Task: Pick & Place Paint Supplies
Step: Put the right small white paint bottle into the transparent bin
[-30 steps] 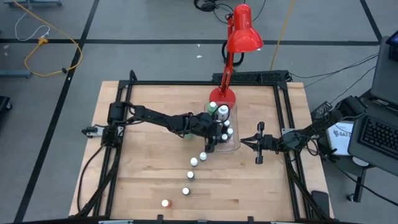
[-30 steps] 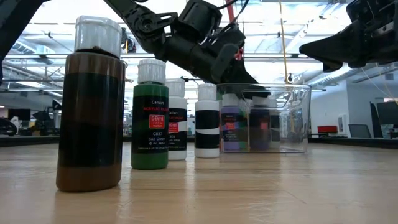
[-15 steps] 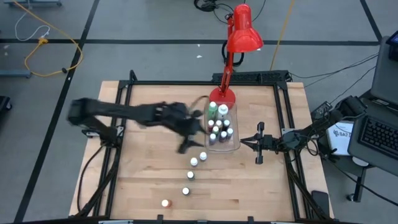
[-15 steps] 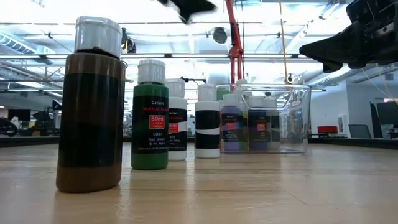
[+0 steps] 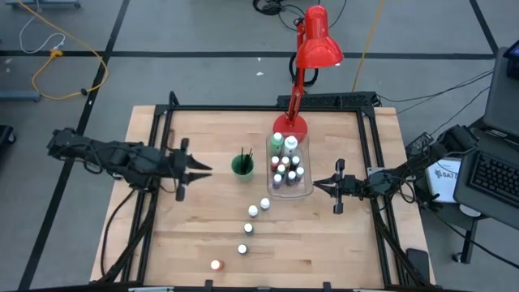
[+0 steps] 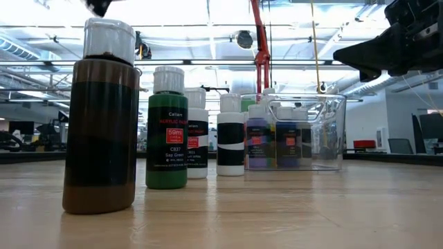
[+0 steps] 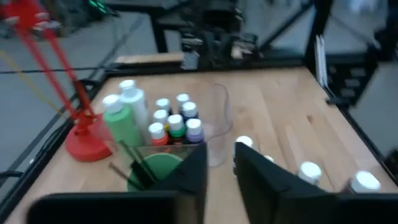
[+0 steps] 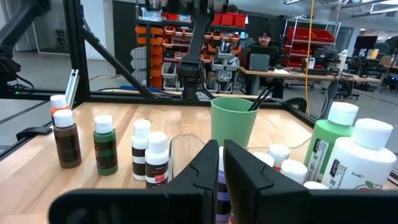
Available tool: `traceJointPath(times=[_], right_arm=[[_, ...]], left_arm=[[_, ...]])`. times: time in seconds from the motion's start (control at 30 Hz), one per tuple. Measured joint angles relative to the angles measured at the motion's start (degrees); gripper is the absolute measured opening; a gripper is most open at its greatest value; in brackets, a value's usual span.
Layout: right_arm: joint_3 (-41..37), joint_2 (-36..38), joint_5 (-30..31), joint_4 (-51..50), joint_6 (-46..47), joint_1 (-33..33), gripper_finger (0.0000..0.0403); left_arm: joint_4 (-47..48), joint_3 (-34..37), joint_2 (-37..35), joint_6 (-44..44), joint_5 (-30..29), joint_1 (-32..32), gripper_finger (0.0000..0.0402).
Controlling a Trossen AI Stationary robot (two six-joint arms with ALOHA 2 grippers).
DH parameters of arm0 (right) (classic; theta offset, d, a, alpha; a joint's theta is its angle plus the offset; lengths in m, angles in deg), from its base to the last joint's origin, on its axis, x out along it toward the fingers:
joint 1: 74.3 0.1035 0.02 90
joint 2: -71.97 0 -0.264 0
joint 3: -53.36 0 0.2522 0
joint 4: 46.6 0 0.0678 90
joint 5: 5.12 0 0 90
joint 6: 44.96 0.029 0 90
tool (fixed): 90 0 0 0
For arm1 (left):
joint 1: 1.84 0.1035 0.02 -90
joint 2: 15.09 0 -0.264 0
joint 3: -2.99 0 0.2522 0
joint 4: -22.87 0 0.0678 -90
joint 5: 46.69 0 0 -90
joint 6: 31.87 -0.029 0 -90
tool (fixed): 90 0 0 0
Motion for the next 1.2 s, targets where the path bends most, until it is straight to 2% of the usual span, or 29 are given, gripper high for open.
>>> traceJointPath(times=[0.1,0.17,0.33,0.5,0.67,0.9,1.03,1.2], right_arm=[[-0.01,0.0,0.0,0.06,0.0,0.0,0.002],[0.0,0.02,0.01,0.14,0.0,-0.01,0.002],[0.0,0.02,0.02,0.13,-0.02,0.0,0.002],[0.0,0.01,0.02,0.13,-0.09,0.0,0.002],[0.0,0.02,0.02,0.15,-0.87,0.0,0.002],[-0.01,0.01,0.02,1.21,-1.95,-0.01,0.002],[-0.02,0.02,0.04,1.22,-1.95,0.0,0.002],[0.0,0.0,0.03,1.28,-2.04,-0.01,0.002]], left_arm=[[-5.62,8.47,-6.69,1.24,-0.86,0.7,0.0022],[-9.41,13.81,-10.39,0.69,-1.02,1.18,0.0008],[-16.6,24.57,-17.07,-0.22,-4.62,5.5,0.0003],[-22.48,31.19,-20.98,3.62,1.9,11.72,0.0005],[-31.61,37.84,-21.28,0.9,3.47,12.39,0.0005],[-38.31,42.19,-21.23,2.73,4.88,11.67,0.0007],[-37.44,42.18,-21.28,5.66,3.85,11.68,0.0007],[-34.02,42.2,-21.23,3.76,3.79,11.68,0.0004]])
